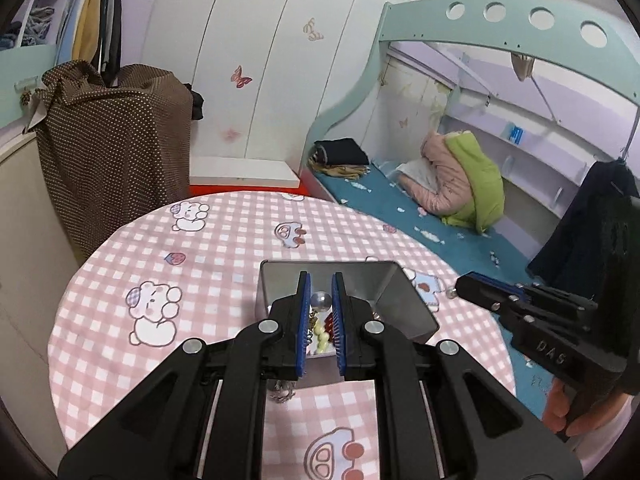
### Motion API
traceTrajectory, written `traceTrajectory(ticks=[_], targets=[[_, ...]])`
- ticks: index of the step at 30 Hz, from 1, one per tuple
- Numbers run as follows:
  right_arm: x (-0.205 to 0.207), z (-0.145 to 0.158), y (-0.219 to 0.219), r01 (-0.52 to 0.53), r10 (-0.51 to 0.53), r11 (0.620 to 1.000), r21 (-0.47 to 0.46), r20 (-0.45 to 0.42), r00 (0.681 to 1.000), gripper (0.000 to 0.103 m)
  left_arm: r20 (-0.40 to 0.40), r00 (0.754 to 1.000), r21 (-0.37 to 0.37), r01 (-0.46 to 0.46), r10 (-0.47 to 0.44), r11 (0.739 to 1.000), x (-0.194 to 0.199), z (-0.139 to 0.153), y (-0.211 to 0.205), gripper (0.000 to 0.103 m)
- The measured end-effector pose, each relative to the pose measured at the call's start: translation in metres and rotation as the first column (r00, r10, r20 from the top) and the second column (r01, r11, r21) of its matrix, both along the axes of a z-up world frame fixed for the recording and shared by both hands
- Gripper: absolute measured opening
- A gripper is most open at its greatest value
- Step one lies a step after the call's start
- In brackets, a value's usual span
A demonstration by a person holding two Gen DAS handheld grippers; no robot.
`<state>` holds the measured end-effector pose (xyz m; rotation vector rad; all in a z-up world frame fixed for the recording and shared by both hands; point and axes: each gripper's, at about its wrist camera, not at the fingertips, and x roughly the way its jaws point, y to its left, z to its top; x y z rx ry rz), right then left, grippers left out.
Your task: Organize jewelry
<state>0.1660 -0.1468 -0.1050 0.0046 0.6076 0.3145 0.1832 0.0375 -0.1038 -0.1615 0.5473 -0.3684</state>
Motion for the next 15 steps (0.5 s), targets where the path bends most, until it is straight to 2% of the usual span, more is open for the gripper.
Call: traceTrajectory(ticks=[15], targets=[[0.009, 0.013, 0.0, -0.034, 0.033, 0.999, 0.033, 0.03, 0.999, 0.011, 0.064, 0.995, -0.098, 0.081, -0.075, 0.992, 0.005, 0.04, -0.002, 0.011]])
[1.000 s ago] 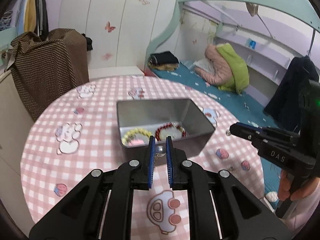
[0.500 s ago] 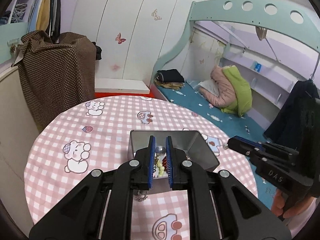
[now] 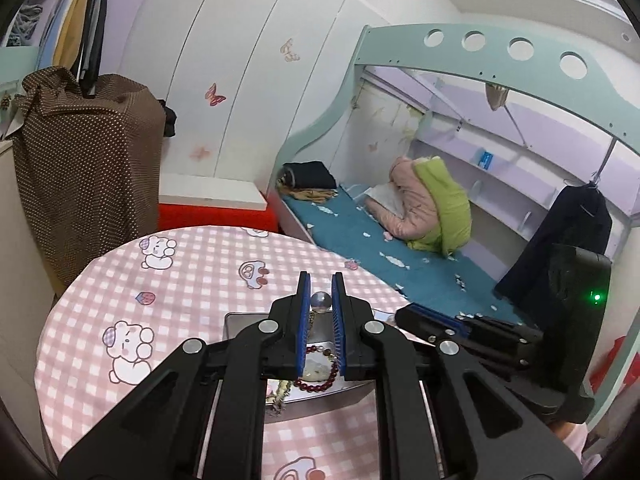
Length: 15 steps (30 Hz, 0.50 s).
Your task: Organize jewelry
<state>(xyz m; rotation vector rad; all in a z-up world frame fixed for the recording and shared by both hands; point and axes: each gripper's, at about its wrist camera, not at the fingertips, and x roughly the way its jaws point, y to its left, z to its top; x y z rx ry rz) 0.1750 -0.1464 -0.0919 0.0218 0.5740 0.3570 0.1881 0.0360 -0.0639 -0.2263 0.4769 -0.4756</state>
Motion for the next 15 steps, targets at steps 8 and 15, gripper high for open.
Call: traceTrajectory(ticks=[8, 15], targets=[[-0.014, -0.009, 0.009, -0.064, 0.065, 0.998, 0.024, -0.031, 0.997, 0.011, -0.049, 0.998, -0.069, 0.032, -0.035, 0.997, -0.013, -0.007, 0.008, 0.011], [-0.019, -0.013, 0.003, -0.025, 0.027, 0.999, 0.036, -0.047, 0.999, 0.011, -0.088, 0.994, -0.117, 0.055, -0.066, 0.992, -0.021, -0.012, 0.017, 0.011]])
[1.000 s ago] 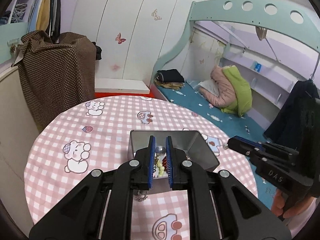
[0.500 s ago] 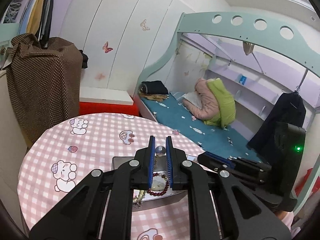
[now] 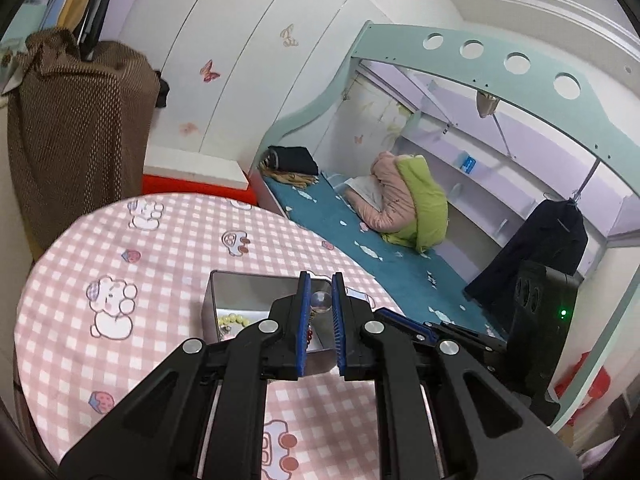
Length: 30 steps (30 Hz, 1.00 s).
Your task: Organize jewelry
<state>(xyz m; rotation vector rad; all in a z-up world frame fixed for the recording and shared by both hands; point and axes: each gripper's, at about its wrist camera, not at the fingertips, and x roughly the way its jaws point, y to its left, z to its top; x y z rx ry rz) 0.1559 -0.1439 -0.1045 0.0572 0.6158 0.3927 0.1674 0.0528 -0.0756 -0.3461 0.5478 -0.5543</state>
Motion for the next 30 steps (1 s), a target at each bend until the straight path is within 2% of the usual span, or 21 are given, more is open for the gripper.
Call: traceTrajectory(ticks=[3, 5, 10, 13, 15, 16, 17, 19, 23, 28, 30], targets=[[-0.005, 0.002, -0.002, -0.004, 0.004, 1.0, 0.005, 0.011, 1.0, 0.011, -0.025, 0.999, -0.035, 0.042, -0.043, 0.999, -0.003, -0.005, 0.003, 0.011], [-0.007, 0.0, -0.004, -0.009, 0.009, 1.0, 0.007, 0.01, 1.0, 0.011, -0.039, 0.997, -0.015, 0.071, -0.072, 0.997, -0.008, -0.013, 0.001, 0.011], [-0.009, -0.016, -0.011, 0.005, -0.005, 1.0, 0.001, -0.04, 0.999, 0.011, -0.146, 0.986, 0.088, 0.097, -0.084, 0.991, -0.018, -0.058, -0.007, 0.011], [-0.01, -0.027, -0.014, 0.015, -0.016, 1.0, -0.007, -0.077, 0.997, 0.011, -0.199, 0.974, 0.17, 0.148, -0.113, 0.974, -0.027, -0.086, -0.02, 0.012], [-0.011, -0.034, -0.016, 0.021, -0.022, 1.0, -0.014, -0.097, 0.995, 0.011, -0.203, 0.97, 0.237, 0.183, -0.136, 0.954, -0.036, -0.099, -0.03, 0.013], [-0.011, -0.037, -0.017, 0.025, -0.027, 1.0, -0.016, -0.106, 0.994, 0.011, -0.2, 0.968, 0.27, 0.2, -0.149, 0.942, -0.043, -0.104, -0.036, 0.022], [-0.012, -0.039, -0.019, 0.03, -0.031, 0.999, -0.016, -0.113, 0.993, 0.011, -0.198, 0.968, 0.282, 0.208, -0.156, 0.937, -0.047, -0.107, -0.038, 0.04], [-0.013, -0.044, -0.022, 0.038, -0.04, 0.999, -0.017, -0.125, 0.991, 0.011, -0.187, 0.969, 0.286, 0.21, -0.161, 0.935, -0.052, -0.111, -0.038, 0.054], [-0.016, -0.051, -0.023, 0.037, -0.04, 0.999, -0.027, -0.147, 0.988, 0.011, -0.179, 0.972, 0.318, 0.203, -0.151, 0.926, -0.058, -0.118, -0.04, 0.054], [-0.019, -0.055, -0.021, 0.031, -0.036, 0.999, -0.031, -0.164, 0.986, 0.011, -0.156, 0.97, 0.373, 0.233, -0.187, 0.898, -0.065, -0.119, -0.056, 0.054], [-0.02, -0.056, -0.022, 0.034, -0.038, 0.999, -0.028, -0.166, 0.985, 0.011, -0.136, 0.975, 0.386, 0.214, -0.174, 0.897, -0.066, -0.118, -0.055, 0.054]])
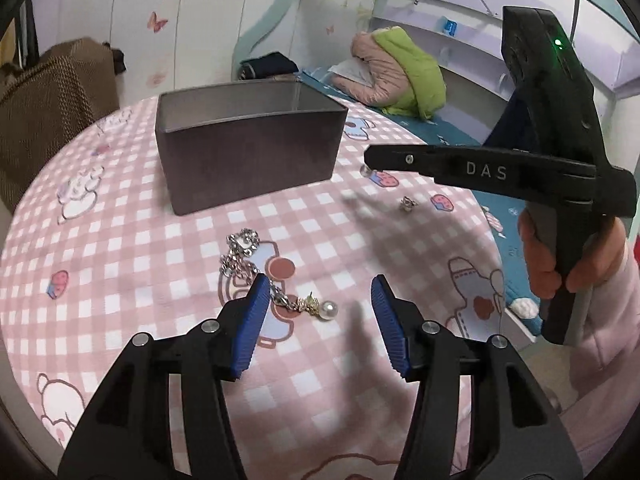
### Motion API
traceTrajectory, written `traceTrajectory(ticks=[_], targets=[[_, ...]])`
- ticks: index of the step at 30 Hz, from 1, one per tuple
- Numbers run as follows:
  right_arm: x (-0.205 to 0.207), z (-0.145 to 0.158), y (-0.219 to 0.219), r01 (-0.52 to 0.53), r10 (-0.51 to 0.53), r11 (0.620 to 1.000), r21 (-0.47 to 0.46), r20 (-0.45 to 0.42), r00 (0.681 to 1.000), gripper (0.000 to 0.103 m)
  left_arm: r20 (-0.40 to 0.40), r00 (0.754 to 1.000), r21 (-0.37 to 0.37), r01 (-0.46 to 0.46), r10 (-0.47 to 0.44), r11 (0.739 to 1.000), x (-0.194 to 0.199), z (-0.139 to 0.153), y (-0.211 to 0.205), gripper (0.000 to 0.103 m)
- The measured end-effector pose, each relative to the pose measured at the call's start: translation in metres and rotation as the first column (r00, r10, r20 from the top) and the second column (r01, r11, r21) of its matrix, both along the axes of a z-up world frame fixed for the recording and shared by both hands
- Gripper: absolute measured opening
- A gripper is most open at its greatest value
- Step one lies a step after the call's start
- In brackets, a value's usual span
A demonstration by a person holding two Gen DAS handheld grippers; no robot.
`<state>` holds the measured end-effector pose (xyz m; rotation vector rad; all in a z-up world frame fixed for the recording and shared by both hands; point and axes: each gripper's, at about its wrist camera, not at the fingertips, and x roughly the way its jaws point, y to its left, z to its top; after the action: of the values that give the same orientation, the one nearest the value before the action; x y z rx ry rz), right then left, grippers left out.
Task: Organize jewelry
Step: 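Grasp the silver chain with pearl using the left tool and lift it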
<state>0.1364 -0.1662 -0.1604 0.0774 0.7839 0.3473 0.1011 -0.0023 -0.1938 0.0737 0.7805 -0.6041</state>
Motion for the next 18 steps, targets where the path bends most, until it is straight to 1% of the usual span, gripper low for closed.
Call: traceTrajectory(ticks=[1, 3, 6, 10, 12, 14, 15, 16, 17, 18], targets=[[0.0, 0.0, -0.001, 0.003, -0.003, 1.0, -0.002, -0.001, 1.0, 0.011, -0.002, 1.0, -0.012, -0.019, 0.019, 1.0, 0.002, 0.001, 0.003, 0.054], [0.0, 0.0, -0.003, 0.009, -0.009, 1.0, -0.002, -0.002, 1.0, 0.011, -0.044, 0.996, -0.06, -0.084, 0.082, 0.995, 0.015, 0.001, 0.013, 0.054], [-0.001, 0.001, -0.003, 0.009, -0.009, 1.0, 0.0, 0.0, 1.0, 0.011, -0.1, 0.978, -0.1, -0.195, 0.186, 0.976, 0.033, 0.0, 0.029, 0.054], [-0.004, 0.002, 0.0, -0.024, 0.024, 1.0, 0.006, 0.001, 1.0, 0.011, -0.133, 0.968, -0.12, -0.23, 0.214, 0.966, 0.041, 0.0, 0.037, 0.054], [-0.009, 0.001, 0.007, -0.077, 0.077, 0.997, 0.021, -0.009, 0.997, 0.011, -0.143, 0.967, -0.095, -0.223, 0.209, 0.97, 0.045, -0.004, 0.035, 0.054], [-0.015, -0.004, 0.018, -0.137, 0.138, 0.99, 0.022, -0.028, 0.99, 0.011, -0.121, 0.971, -0.07, -0.215, 0.206, 0.974, 0.047, -0.003, 0.032, 0.054], [-0.017, -0.006, 0.022, -0.151, 0.152, 0.988, 0.022, -0.036, 0.988, 0.011, -0.121, 0.97, -0.059, -0.218, 0.21, 0.974, 0.05, -0.002, 0.03, 0.054], [-0.018, -0.01, 0.026, -0.158, 0.159, 0.987, 0.01, -0.045, 0.986, 0.011, -0.128, 0.968, -0.058, -0.226, 0.217, 0.972, 0.051, -0.001, 0.03, 0.051], [-0.018, -0.012, 0.029, -0.153, 0.152, 0.988, -0.016, -0.049, 0.987, 0.012, -0.136, 0.963, -0.059, -0.241, 0.231, 0.969, 0.053, -0.001, 0.032, 0.042], [-0.017, -0.016, 0.033, -0.144, 0.142, 0.988, -0.054, -0.052, 0.989, 0.012, -0.14, 0.962, -0.056, -0.245, 0.235, 0.968, 0.054, -0.002, 0.033, 0.037]])
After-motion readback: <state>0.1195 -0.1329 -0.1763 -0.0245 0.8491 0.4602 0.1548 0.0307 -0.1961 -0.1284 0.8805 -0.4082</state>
